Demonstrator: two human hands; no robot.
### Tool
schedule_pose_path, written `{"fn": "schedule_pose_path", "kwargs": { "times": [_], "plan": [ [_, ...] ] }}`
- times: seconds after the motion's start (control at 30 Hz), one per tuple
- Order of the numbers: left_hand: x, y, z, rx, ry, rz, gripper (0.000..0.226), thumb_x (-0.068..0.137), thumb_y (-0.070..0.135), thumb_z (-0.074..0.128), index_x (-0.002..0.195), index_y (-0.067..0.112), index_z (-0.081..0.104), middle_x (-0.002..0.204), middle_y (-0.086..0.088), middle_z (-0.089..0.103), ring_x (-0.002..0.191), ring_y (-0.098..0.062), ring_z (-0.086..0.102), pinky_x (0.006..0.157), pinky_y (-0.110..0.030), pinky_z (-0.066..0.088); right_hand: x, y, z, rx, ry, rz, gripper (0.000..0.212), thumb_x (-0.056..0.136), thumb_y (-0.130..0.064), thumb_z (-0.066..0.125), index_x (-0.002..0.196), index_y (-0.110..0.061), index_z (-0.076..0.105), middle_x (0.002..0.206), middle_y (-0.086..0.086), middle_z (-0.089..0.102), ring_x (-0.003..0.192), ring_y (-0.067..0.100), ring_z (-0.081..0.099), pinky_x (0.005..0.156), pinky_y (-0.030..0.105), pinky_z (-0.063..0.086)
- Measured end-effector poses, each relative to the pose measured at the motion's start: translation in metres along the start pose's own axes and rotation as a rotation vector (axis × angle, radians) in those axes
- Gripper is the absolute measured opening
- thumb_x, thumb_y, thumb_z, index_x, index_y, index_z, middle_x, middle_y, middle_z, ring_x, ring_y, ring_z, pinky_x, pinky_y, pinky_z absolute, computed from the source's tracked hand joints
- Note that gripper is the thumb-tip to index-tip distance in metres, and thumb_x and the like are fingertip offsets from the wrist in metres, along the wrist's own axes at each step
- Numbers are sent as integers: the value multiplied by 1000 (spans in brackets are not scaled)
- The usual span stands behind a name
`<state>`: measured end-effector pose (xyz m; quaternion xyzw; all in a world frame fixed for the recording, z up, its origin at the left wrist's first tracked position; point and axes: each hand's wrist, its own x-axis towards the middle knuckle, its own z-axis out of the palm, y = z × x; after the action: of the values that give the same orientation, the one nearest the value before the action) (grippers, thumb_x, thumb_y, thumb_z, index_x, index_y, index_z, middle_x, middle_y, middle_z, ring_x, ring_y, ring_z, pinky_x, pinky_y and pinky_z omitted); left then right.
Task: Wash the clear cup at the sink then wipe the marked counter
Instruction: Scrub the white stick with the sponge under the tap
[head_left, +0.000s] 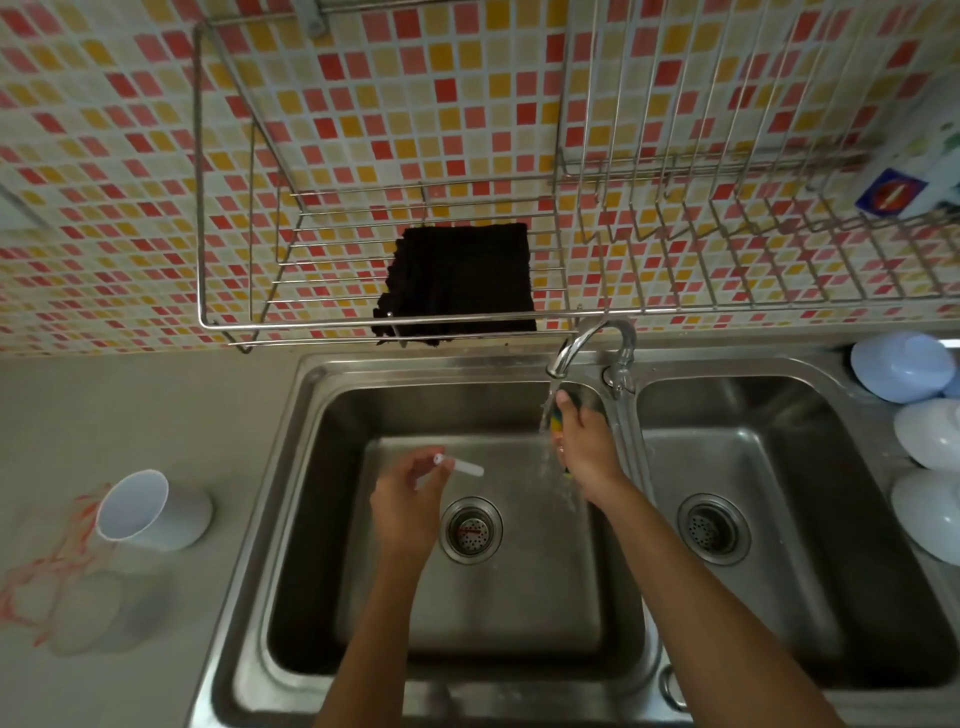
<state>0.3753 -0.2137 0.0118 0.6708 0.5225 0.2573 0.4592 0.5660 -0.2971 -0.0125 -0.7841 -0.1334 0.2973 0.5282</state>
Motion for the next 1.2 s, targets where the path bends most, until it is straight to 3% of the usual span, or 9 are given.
{"fn": "schedule_pose_path", "kwargs": {
  "times": [0.2,0.33,0.5,0.63,0.7,0.8,0.93,1.0,1.2],
  "plan": [
    [4,4,3,-13,-19,24,14,86,22,70,100,22,71,96,3,72,94,-9,67,87,-29,52,22,1,-28,19,141,-32,32,102,-41,35,101,-16,55,89,6,65,68,15,60,57,25,46],
    [7,4,4,-10,-30,41,15,86,23,69,101,20,71,96,3,73,95,-9,67,87,-31,53,37,7,-46,81,162,37,46,101,-41,37,130,-7,48,122,14,60,87,25,67,55,22,53],
    [10,-6,6,44,-32,60,12,86,23,70,98,23,72,97,6,71,94,-8,66,82,-24,50,33,2,-52,274,236,70,37,102,-37,38,123,-9,52,116,9,59,96,25,65,67,24,58],
    [8,-18,7,166,-79,75,10,84,24,72,93,21,71,92,4,70,89,-10,66,72,-19,48,3,20,-20,-19,205,9,45,99,-51,31,109,-14,54,84,7,65,60,18,61,58,36,54],
    [2,-13,6,190,-61,192,12,84,25,72,95,20,71,92,7,70,86,-5,64,75,-23,51,-19,31,-6,-246,117,-59,44,98,-54,27,102,-20,54,77,3,63,63,19,62,65,41,55],
    [-9,-18,7,225,-42,359,11,86,18,71,96,18,71,94,7,69,87,-7,63,79,-23,49,-57,49,13,-283,184,-191,29,100,-45,30,99,-25,51,70,-2,62,60,12,62,52,36,52],
    [-22,-53,9,430,-155,319,15,81,16,72,92,27,72,95,7,73,91,-16,66,93,-47,45,-83,78,32,-474,63,-48,28,102,-35,32,111,-17,51,89,5,65,82,23,65,64,30,44],
    [-25,-60,4,436,-129,332,12,83,22,70,93,28,71,96,10,71,95,-13,64,104,-47,34,-87,86,31,-480,107,-73,25,102,-34,34,108,-16,50,84,4,64,75,22,64,59,29,44],
    [-28,-60,-25,385,-66,261,8,86,29,68,94,28,70,100,13,71,99,-8,63,111,-47,25,-101,85,24,-587,51,-61,25,102,-28,35,115,-12,48,107,7,59,95,27,60,71,33,43]
  ]
}}
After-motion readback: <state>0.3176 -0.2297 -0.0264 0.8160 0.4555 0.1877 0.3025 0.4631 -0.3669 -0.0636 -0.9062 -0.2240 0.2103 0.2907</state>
